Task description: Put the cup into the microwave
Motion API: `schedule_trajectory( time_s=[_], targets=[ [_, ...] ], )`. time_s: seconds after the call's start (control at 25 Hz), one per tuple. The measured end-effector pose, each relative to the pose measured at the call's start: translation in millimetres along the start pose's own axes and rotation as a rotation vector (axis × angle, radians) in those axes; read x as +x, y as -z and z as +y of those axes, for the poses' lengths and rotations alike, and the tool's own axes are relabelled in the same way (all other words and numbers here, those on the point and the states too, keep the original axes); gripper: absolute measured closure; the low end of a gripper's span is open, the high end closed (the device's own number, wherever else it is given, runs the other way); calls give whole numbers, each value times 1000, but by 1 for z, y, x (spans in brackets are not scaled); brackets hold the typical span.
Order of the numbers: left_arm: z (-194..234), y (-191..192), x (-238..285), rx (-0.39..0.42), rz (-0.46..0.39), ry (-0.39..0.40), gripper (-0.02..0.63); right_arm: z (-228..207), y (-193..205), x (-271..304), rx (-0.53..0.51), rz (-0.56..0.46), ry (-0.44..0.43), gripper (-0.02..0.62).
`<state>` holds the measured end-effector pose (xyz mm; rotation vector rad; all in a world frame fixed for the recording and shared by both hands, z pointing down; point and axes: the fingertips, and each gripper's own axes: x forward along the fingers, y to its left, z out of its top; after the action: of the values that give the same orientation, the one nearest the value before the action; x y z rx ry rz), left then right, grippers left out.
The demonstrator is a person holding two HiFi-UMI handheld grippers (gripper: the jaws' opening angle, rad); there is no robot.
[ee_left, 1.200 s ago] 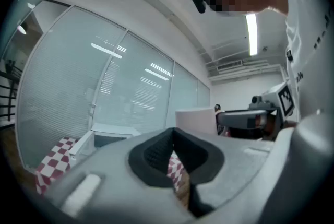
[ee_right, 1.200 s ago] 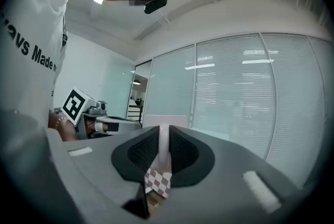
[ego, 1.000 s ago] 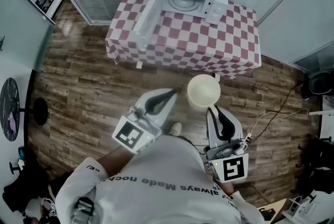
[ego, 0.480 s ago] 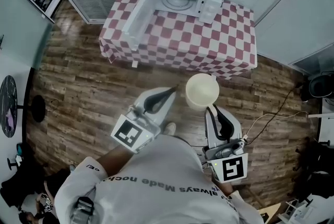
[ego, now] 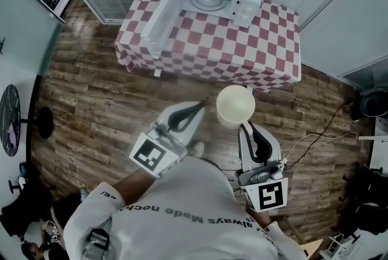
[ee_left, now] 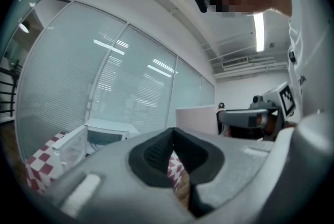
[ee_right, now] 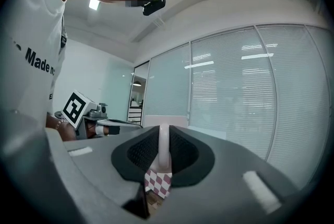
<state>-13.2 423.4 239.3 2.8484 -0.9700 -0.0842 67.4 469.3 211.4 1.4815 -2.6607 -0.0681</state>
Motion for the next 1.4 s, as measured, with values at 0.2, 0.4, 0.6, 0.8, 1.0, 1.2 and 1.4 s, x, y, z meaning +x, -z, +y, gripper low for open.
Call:
schedule_trajectory(
  time_s=[0.2,0.4,0.6,0.8,1.0,1.2,1.4],
  targets=[
    [29,-2,8,0,-4,9,603,-6,-7,32,30,-27,29,549],
    [68,-12,20,2,-9,23,603,-12,-11,72,15,-22,30,549],
    [112,-22,31,-3,-14,33,603,-17,-12,115,-10,2,23,549],
    [150,-27,38,-8,-12,56,602,-18,-16,158,-14,-1,28,549],
    [181,-30,37,-1,-5,91,603,-14,-19,192,-6,-9,49,549],
    [212,-30,37,-15,-2,91,603,-10,-16,218,2,3,67,549],
    [230,-31,39,-34,3,97,602,-12,-15,234,7,20,85,549]
  ],
)
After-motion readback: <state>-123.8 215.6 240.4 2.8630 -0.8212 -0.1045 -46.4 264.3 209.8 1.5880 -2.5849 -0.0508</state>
